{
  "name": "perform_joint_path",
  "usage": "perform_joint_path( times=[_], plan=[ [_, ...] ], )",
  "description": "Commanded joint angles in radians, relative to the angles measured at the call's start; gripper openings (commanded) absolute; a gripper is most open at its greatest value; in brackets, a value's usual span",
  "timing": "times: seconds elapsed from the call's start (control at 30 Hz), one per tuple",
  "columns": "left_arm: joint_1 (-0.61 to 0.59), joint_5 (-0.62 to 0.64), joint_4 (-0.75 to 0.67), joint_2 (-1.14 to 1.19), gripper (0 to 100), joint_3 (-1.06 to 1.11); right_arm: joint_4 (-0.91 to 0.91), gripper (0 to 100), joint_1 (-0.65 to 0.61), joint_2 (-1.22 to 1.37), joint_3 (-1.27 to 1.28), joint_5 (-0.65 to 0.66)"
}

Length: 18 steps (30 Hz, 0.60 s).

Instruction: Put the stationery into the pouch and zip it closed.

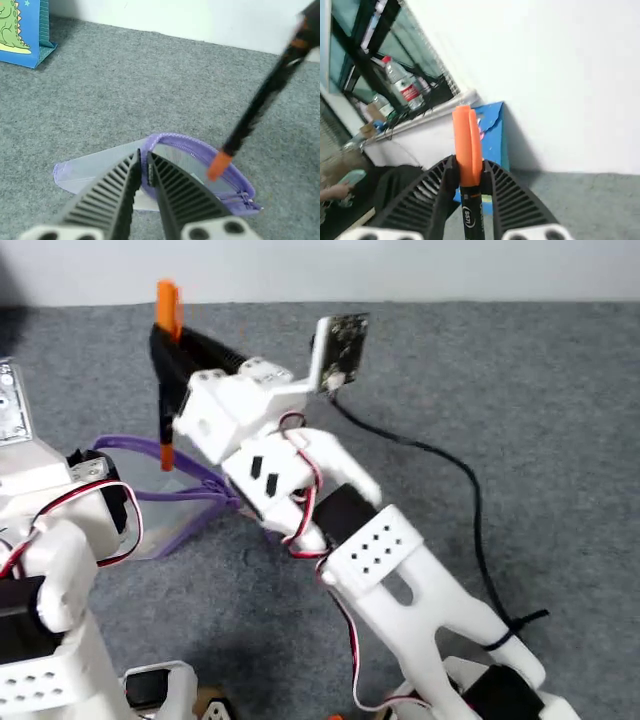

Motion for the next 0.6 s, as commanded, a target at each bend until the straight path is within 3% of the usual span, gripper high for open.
perform_joint_path(
  times=[0.0,0.37,0.57],
  plan=[
    [-0.003,0.014,0.015,0.006,1,0.027,-0.044,0.8,-0.047,-0.016,0.017,0.02],
    [-0.005,0.014,0.012,0.008,1,0.027,-0.03,0.8,-0.047,-0.116,0.207,0.023],
    [-0.003,0.014,0.009,0.008,1,0.027,0.288,0.8,-0.073,-0.311,0.33,0.02]
  ],
)
